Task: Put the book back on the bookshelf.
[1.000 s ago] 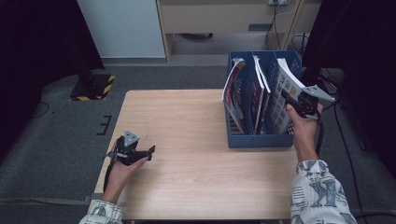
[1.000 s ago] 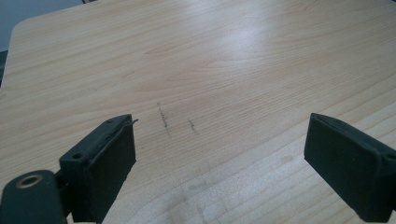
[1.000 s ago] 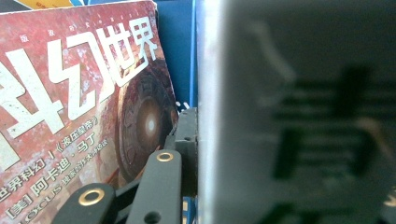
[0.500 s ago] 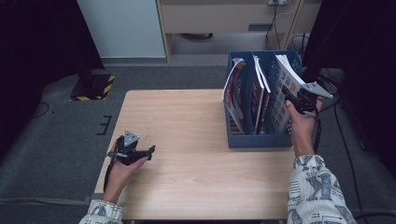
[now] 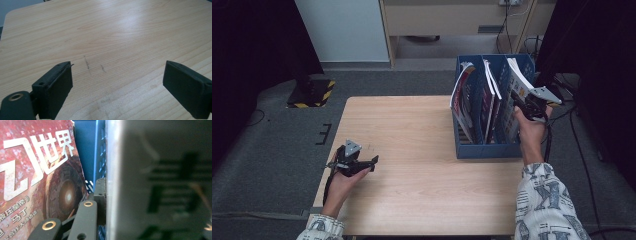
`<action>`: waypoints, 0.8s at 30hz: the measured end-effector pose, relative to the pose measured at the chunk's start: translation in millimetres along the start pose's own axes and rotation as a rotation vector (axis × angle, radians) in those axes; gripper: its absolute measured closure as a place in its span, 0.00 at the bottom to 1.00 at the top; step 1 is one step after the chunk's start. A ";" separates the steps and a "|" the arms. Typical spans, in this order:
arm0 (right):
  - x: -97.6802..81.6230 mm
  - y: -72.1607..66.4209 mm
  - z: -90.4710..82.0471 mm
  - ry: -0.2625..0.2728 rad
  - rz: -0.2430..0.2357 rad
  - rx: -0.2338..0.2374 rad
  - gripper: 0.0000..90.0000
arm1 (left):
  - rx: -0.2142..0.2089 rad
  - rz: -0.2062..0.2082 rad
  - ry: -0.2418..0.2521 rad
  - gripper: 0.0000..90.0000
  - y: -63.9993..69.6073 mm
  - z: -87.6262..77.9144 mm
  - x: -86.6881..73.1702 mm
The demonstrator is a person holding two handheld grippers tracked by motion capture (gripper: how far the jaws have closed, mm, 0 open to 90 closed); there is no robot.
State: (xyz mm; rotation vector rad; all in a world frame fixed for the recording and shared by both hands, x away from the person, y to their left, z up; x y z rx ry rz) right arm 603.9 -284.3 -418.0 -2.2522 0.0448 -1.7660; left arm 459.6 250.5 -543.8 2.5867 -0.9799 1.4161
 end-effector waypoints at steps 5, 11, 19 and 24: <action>-2.0 0.7 -2.1 0.000 -0.016 -0.007 0.82 | 0.003 -0.004 0.006 0.10 0.5 -0.6 1.4; -9.3 -1.7 -6.2 -0.027 -0.069 -0.015 0.81 | 0.002 0.003 0.005 0.10 1.4 -0.8 2.0; -10.9 -1.8 -8.4 -0.037 -0.087 -0.027 0.80 | 0.002 0.011 0.004 0.10 3.1 -0.9 3.0; -11.9 -3.6 -9.8 -0.037 -0.077 -0.020 0.80 | 0.004 0.011 0.005 0.10 2.3 -1.5 3.3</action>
Point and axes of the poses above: each handheld gripper's, and its own axes: z roughly forward along the jaws, x roughly out of its top, y roughly to its right, the point moved 8 cm from there along z, roughly forward along the jaws, and after that the axes turned 14 degrees about z, right-handed, at the moved point
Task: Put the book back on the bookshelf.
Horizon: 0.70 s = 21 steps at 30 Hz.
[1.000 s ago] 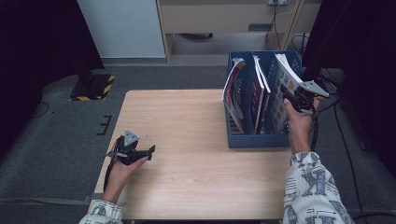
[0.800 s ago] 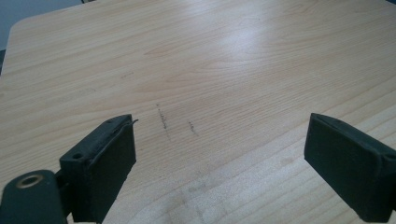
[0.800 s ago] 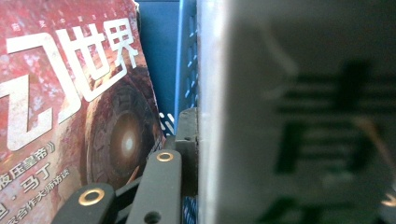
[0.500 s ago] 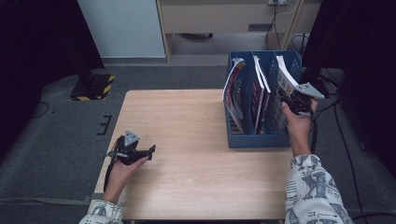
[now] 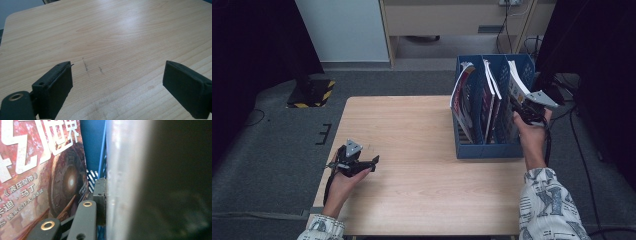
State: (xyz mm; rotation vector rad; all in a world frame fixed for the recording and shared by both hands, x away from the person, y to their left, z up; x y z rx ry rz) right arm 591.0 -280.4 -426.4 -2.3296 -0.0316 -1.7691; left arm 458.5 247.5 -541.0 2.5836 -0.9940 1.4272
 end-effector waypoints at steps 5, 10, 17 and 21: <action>-0.8 -1.6 -1.1 -0.008 0.015 0.012 0.76 | 0.002 -0.002 0.002 0.10 -1.1 -1.1 0.4; -0.9 -2.3 -1.0 -0.010 0.019 0.015 0.72 | 0.001 0.000 0.002 0.10 -1.0 -1.6 0.8; 1.4 -3.1 -2.2 0.000 0.028 0.019 0.63 | 0.004 -0.001 0.008 0.10 -1.3 -2.2 1.8; 0.9 -2.0 -2.2 -0.006 0.039 0.016 0.57 | 0.004 -0.001 0.009 0.10 -1.4 -2.4 2.0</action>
Point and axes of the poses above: each handheld gripper's, and its own axes: z roughly forward along the jaws, x roughly out of its top, y roughly to its right, the point moved 8 cm from there along z, roughly forward along the jaws, and after that the axes turned 14 degrees about z, right-handed, at the moved point
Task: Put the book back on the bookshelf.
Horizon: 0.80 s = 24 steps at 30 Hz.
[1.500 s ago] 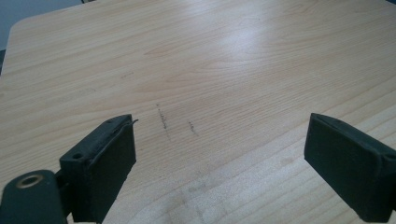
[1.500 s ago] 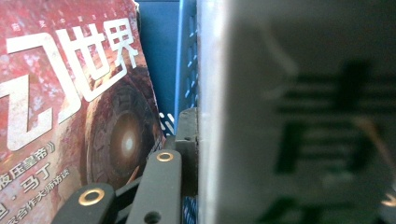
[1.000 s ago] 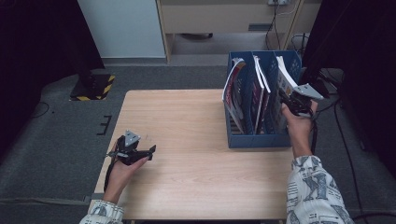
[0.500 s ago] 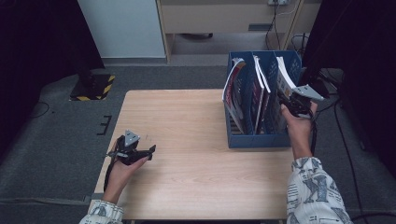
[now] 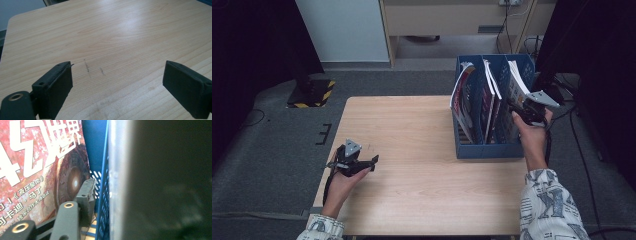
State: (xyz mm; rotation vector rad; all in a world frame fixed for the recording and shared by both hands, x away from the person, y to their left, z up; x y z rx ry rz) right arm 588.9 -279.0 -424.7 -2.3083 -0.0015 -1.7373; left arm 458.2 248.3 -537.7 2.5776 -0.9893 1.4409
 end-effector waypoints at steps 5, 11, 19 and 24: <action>-0.2 0.9 -0.1 -0.003 0.001 -0.002 0.52 | 0.000 0.000 0.000 0.10 0.0 0.1 0.0; -1.3 1.0 -0.9 -0.017 0.002 -0.004 0.40 | -0.001 0.003 -0.001 0.10 0.3 0.0 0.2; -1.3 0.8 -4.0 -0.011 0.004 -0.013 0.23 | -0.001 0.003 0.001 0.10 0.7 0.0 0.9; -2.2 0.5 -8.6 -0.010 0.006 -0.013 0.17 | -0.001 0.004 0.000 0.10 0.6 0.1 0.8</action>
Point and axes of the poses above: each handheld gripper's, and its own axes: z roughly forward along the jaws, x roughly out of its top, y roughly to its right, the point moved 8 cm from there along z, roughly forward along the jaws, and after that the axes turned 14 degrees about z, right-handed, at the moved point
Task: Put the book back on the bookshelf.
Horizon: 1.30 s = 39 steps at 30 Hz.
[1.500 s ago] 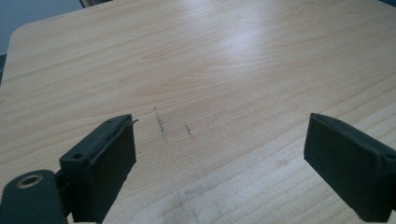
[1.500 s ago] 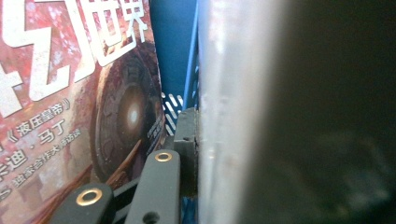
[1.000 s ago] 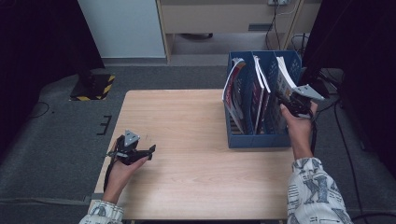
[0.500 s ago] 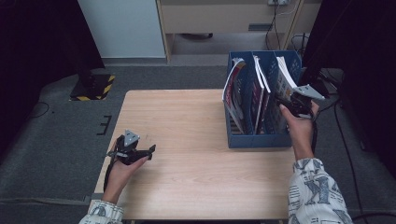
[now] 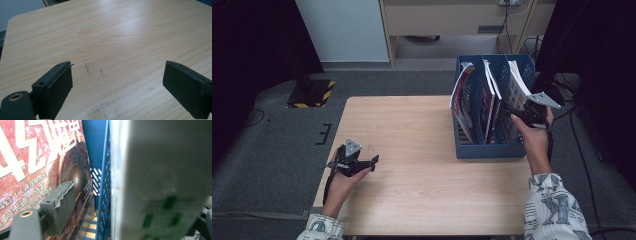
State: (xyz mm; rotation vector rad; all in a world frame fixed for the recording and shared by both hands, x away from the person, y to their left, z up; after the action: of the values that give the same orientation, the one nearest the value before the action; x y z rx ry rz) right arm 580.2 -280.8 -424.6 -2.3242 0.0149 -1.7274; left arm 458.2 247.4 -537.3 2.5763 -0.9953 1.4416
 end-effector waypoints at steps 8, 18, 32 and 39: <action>-5.8 6.8 -7.6 -0.005 0.023 0.005 0.15 | 0.003 0.000 0.003 0.10 0.2 -0.5 0.9; -15.0 9.9 -24.0 -0.015 0.035 0.019 0.14 | 0.005 0.005 -0.001 0.10 0.6 -0.4 1.0; -21.8 9.3 -49.0 -0.024 0.054 0.060 0.12 | 0.005 0.005 -0.004 0.10 2.0 -0.7 1.2; -23.3 7.7 -56.4 -0.025 0.056 0.068 0.11 | 0.004 0.005 -0.007 0.09 2.0 -0.6 0.4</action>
State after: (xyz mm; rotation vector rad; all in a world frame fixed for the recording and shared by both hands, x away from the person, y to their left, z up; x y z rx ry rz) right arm 521.0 -295.4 -433.0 -2.2747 0.0161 -1.6460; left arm 456.8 245.8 -537.3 2.5853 -1.0014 1.4384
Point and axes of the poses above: each handheld gripper's, and its own axes: z roughly forward along the jaws, x roughly out of its top, y roughly to its right, the point moved 8 cm from there along z, roughly forward along the jaws, and after that the axes turned 14 degrees about z, right-handed, at the moved point
